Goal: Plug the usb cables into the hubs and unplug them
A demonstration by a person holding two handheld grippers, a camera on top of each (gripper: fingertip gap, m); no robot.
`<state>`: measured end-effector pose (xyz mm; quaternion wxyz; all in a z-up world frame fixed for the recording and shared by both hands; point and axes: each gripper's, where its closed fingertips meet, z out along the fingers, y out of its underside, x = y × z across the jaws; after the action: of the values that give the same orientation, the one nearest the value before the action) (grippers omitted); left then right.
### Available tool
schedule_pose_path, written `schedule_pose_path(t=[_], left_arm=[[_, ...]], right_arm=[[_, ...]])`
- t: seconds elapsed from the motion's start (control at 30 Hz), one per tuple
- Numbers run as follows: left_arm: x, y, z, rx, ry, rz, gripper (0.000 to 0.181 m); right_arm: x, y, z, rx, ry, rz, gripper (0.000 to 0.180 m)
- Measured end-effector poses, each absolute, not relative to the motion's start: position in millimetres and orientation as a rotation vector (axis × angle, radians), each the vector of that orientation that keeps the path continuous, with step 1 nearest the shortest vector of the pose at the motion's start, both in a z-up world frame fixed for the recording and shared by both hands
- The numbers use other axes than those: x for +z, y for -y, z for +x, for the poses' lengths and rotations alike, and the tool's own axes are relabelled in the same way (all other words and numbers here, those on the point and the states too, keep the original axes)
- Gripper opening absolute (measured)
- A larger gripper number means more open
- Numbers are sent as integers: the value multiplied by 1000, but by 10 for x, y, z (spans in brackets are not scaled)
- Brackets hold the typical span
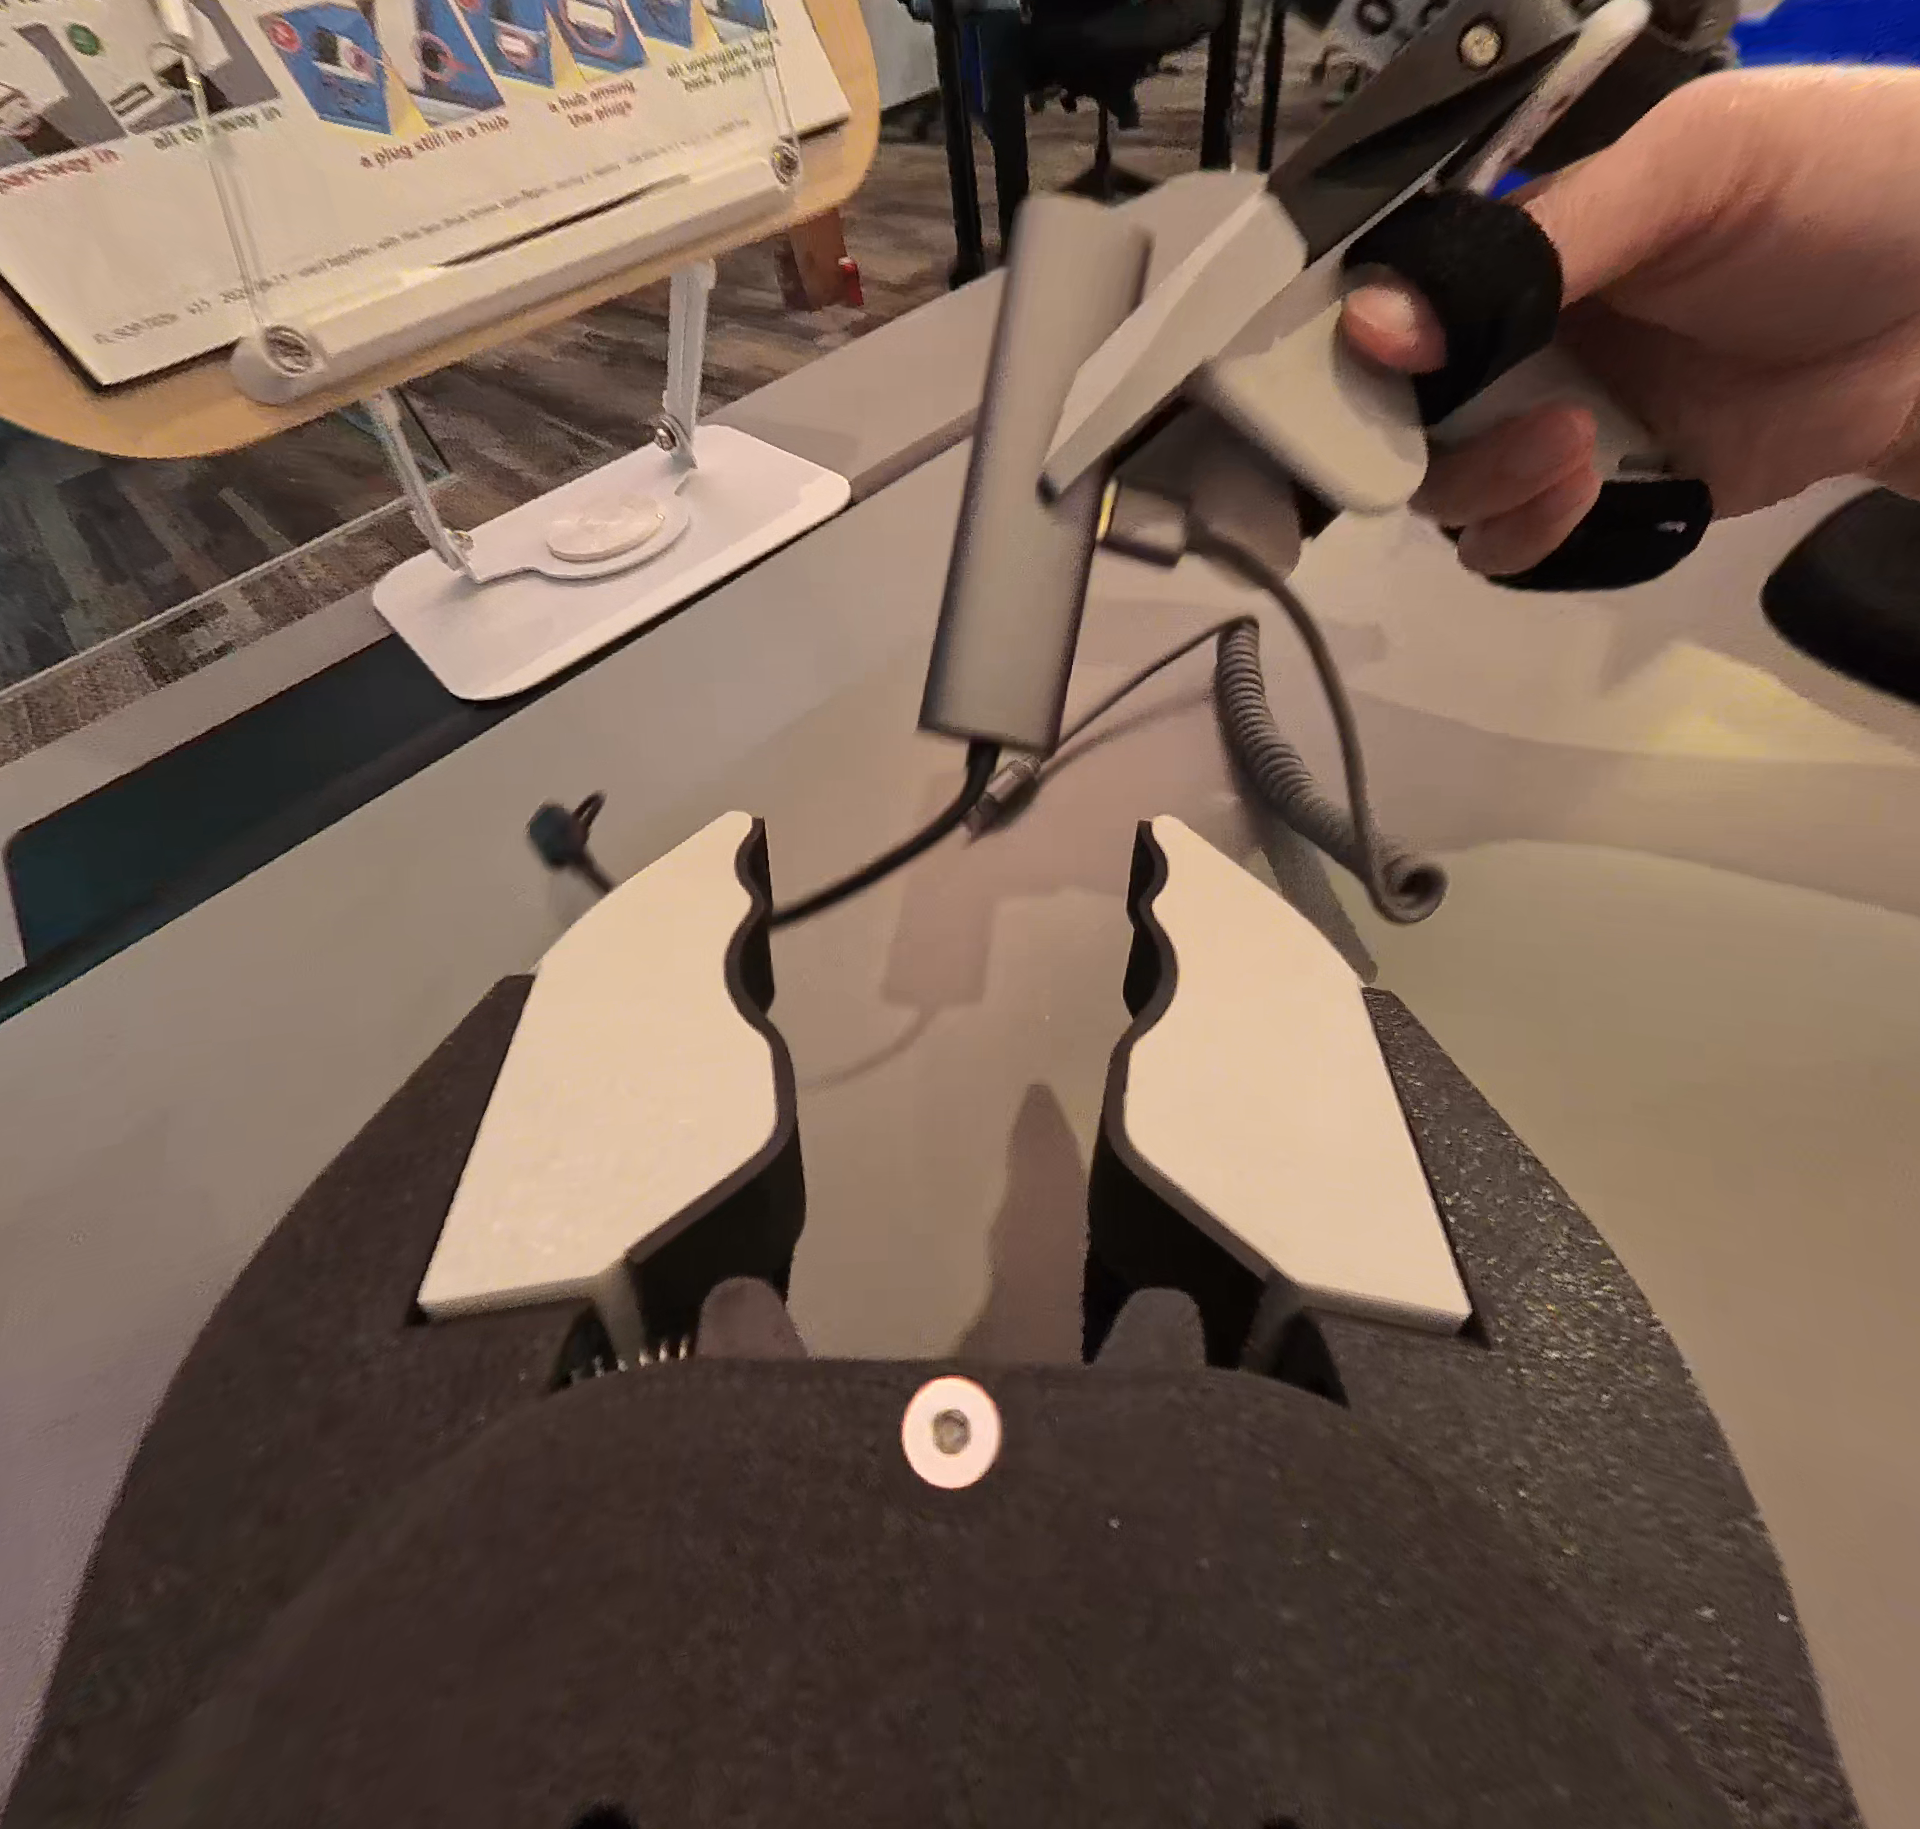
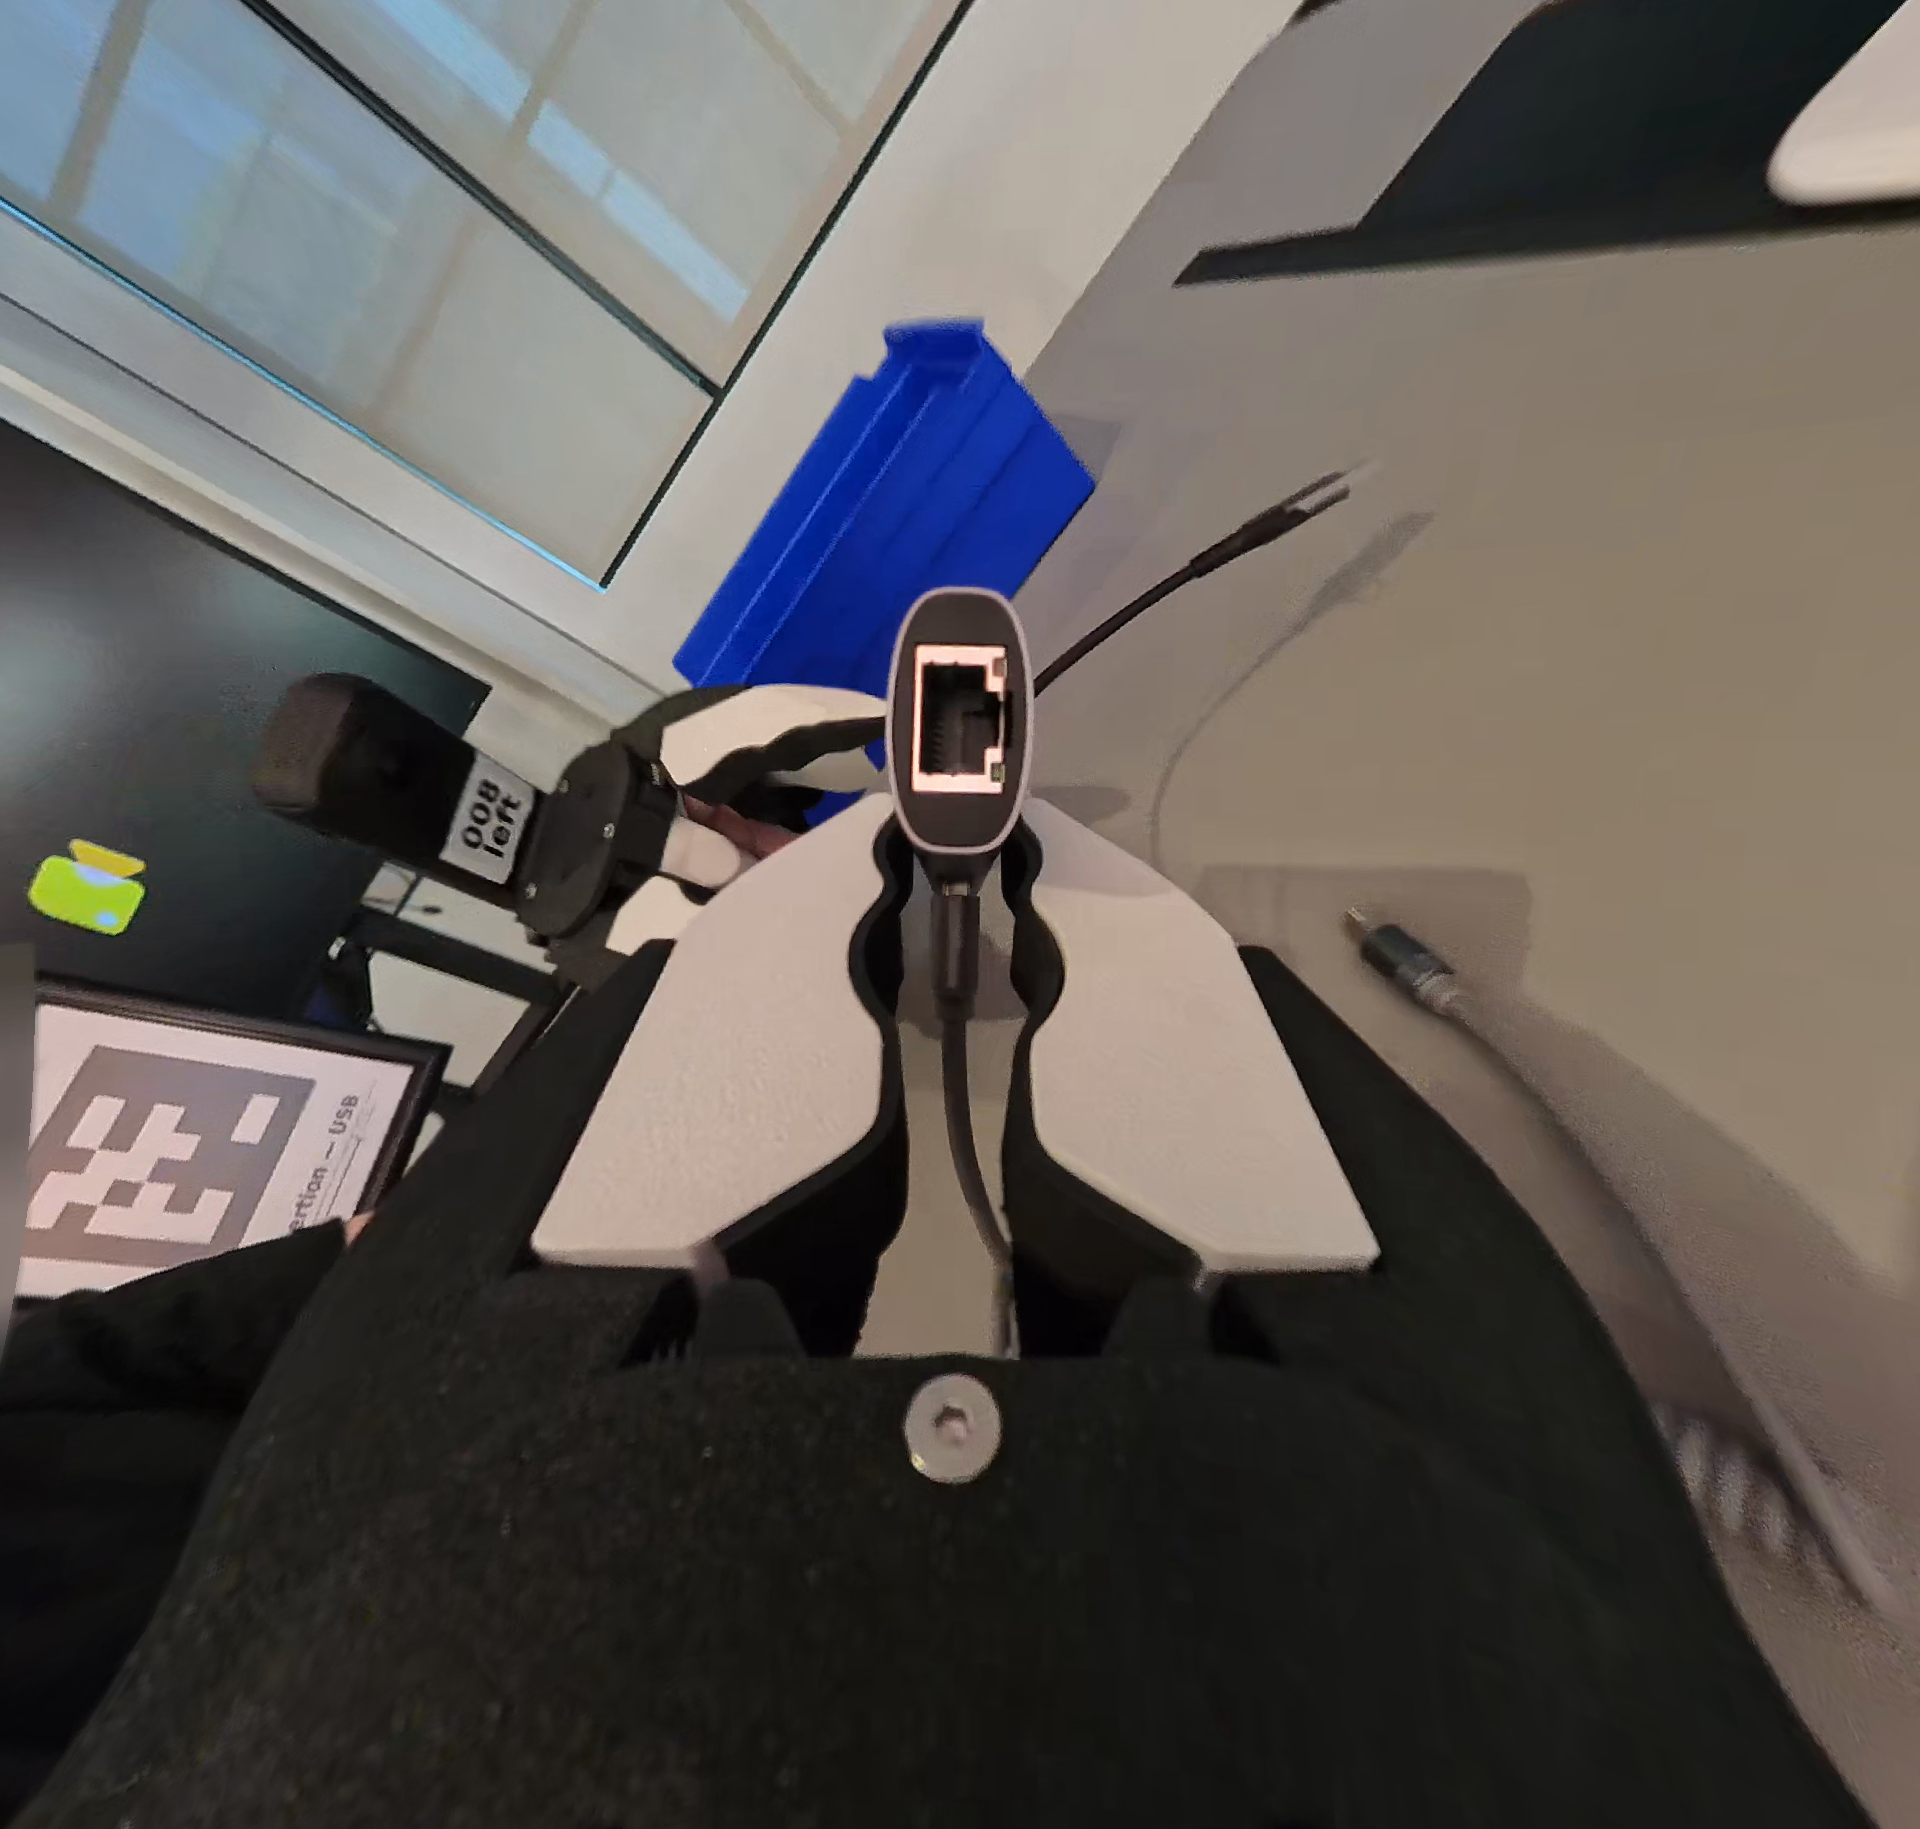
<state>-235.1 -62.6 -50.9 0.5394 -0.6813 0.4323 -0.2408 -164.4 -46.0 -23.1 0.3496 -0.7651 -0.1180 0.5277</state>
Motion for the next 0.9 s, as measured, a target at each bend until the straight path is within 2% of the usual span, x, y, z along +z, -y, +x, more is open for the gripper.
schedule_pose_path(t=[0.13,0.5,0.9], left_arm=[[-406,565,-2437,-611,-940,-1613,61],[-546,553,-2405,-645,-954,-1683,59],[-733,510,-2395,-617,-985,-1746,59]], right_arm=[[285,423,-1203,1267,273,-1917,16],[2085,662,132,888,200,-1785,16],[3537,1265,1603,488,78,-1714,16]])
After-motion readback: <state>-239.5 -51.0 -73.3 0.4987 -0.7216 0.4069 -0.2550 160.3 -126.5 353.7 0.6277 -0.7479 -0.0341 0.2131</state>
